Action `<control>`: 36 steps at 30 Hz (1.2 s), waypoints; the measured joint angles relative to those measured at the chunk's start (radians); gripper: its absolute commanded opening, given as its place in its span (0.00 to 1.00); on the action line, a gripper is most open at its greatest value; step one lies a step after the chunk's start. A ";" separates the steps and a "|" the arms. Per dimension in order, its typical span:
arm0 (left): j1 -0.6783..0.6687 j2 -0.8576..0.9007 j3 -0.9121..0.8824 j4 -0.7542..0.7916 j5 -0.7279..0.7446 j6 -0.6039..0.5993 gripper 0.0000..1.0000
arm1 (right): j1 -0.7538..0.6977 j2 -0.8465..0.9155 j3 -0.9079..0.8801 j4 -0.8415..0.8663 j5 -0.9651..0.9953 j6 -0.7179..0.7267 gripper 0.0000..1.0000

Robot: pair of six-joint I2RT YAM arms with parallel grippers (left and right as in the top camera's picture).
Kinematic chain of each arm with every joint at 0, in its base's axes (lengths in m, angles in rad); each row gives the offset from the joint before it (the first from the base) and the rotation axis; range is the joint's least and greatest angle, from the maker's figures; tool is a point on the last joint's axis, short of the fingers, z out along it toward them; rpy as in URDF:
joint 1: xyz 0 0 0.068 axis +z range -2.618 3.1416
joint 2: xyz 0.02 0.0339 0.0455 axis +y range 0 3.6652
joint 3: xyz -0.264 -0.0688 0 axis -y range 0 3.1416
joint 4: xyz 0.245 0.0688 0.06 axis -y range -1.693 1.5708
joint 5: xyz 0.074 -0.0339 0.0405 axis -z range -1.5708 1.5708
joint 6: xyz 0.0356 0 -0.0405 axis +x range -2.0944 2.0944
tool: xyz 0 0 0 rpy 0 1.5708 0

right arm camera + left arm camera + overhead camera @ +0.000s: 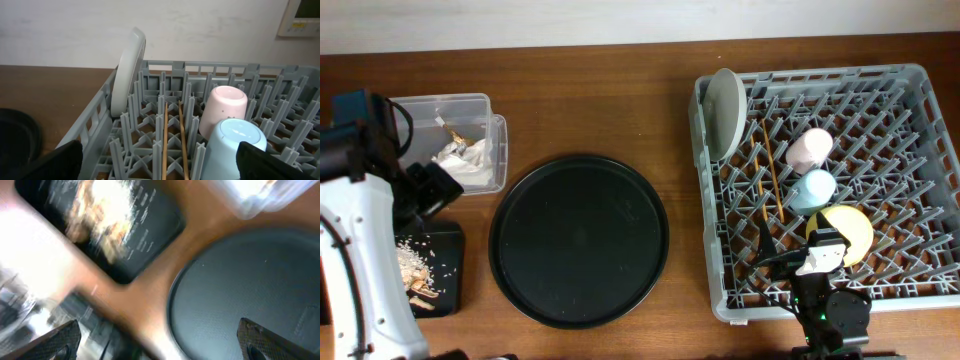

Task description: Sort waste into correct bins and load items into the dishwasher rack

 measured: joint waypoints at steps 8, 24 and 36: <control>-0.109 -0.299 -0.551 0.590 0.063 0.109 0.99 | 0.000 -0.002 0.000 0.000 0.007 0.000 0.98; -0.238 -0.862 -1.382 1.269 0.141 0.166 0.99 | -0.001 -0.002 0.000 0.000 0.007 0.000 0.99; -0.303 -1.159 -1.630 1.519 0.141 0.168 0.99 | -0.001 -0.003 0.000 -0.001 0.007 0.000 0.98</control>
